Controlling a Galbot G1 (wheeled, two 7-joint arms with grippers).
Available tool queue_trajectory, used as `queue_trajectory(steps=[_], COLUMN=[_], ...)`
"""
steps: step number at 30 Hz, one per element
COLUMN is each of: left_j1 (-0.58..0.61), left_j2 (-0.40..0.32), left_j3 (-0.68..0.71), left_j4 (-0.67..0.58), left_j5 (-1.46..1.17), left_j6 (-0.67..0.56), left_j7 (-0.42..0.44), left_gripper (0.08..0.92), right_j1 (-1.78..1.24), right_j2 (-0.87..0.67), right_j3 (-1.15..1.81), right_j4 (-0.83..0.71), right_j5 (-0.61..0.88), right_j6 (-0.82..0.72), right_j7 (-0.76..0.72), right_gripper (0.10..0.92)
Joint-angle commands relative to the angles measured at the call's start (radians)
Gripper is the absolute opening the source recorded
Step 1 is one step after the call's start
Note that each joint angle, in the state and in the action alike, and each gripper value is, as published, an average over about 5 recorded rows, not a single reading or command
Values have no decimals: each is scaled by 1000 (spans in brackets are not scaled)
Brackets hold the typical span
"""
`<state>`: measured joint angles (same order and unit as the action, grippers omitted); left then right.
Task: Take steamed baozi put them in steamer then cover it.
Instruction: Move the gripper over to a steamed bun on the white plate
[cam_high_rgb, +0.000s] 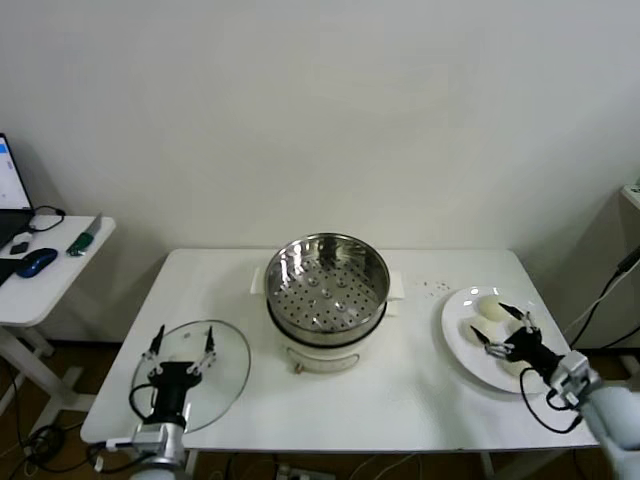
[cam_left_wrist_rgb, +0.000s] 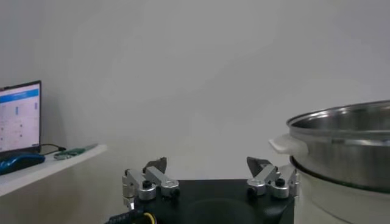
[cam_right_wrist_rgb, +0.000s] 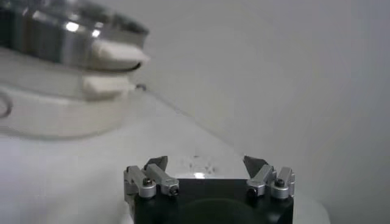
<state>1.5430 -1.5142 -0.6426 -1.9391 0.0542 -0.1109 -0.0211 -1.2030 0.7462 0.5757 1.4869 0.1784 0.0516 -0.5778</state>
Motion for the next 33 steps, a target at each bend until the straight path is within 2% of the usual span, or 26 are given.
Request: queue_trajectory(steps=[1, 7, 14, 20, 26, 33], left_j1=[-1, -8, -15, -21, -21, -18], left_j2=[4, 13, 32, 55, 62, 76], left_j3=[4, 6, 7, 2, -3, -8], left_j4=[-5, 3, -11, -20, -12, -5], left_j5=[-34, -40, -48, -53, -56, -55], left_j6=[20, 29, 68, 86, 94, 118], left_j7=[0, -4, -12, -14, -17, -24], left_gripper=[823, 823, 823, 823, 823, 823], right_j1=[483, 859, 1163, 1228, 1215, 1166], right_j2=[-313, -252, -90, 25, 153, 206], right_j3=[-298, -594, -875, -979, -873, -820], right_j4=[-257, -417, -654, -777, -930, -957], right_j5=[-326, -557, -664, -693, -830, -891], right_j6=[89, 196, 229, 218, 275, 274], right_j7=[-455, -584, -636, -633, -591, -568], right_gripper=[823, 823, 823, 823, 823, 823])
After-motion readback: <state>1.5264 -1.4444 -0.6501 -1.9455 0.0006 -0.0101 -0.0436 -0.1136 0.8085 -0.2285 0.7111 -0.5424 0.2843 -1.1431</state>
